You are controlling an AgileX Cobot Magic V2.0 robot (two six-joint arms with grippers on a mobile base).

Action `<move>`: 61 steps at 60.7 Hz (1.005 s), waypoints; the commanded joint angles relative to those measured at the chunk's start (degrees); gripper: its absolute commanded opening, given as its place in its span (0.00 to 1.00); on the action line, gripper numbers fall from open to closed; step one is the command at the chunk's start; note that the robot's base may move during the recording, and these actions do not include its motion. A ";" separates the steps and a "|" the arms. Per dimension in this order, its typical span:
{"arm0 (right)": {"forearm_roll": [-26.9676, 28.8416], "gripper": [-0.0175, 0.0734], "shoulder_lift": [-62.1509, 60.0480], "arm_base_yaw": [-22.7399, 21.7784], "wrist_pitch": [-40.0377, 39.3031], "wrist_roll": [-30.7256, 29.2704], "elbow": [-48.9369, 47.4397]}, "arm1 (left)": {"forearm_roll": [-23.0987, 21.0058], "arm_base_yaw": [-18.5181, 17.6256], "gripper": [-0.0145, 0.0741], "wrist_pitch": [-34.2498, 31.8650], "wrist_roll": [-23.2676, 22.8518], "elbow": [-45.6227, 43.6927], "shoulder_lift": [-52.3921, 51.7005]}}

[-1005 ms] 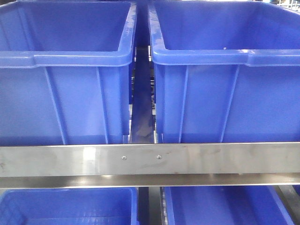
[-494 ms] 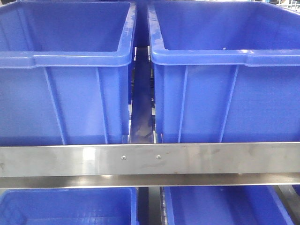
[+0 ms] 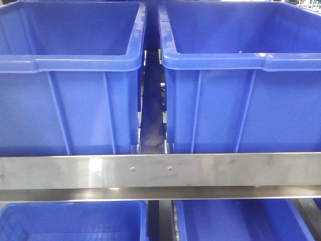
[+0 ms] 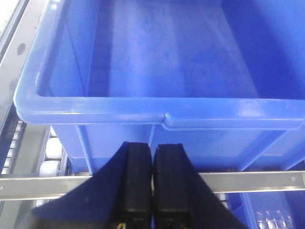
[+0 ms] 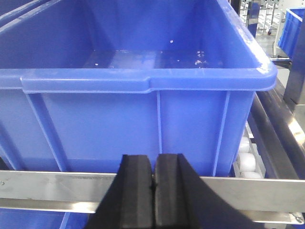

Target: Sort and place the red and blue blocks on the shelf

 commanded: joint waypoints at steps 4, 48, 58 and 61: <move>-0.08 0.27 -0.99 -0.29 -4.77 -0.18 -0.01 | 0.13 0.07 0.32 -4.89 -0.04 -1.63 0.12; -0.08 0.27 -0.99 -0.29 -4.77 -0.18 -0.01 | 1.86 0.07 0.32 -6.56 -0.28 3.55 -8.95; -0.08 0.27 -0.99 -0.29 -4.77 -0.18 -0.01 | 1.61 0.07 0.32 -14.07 -0.28 15.15 -20.40; -0.08 0.27 -0.99 -0.29 -4.77 -0.18 -0.01 | 1.37 0.07 0.32 -16.43 -0.28 18.42 -23.28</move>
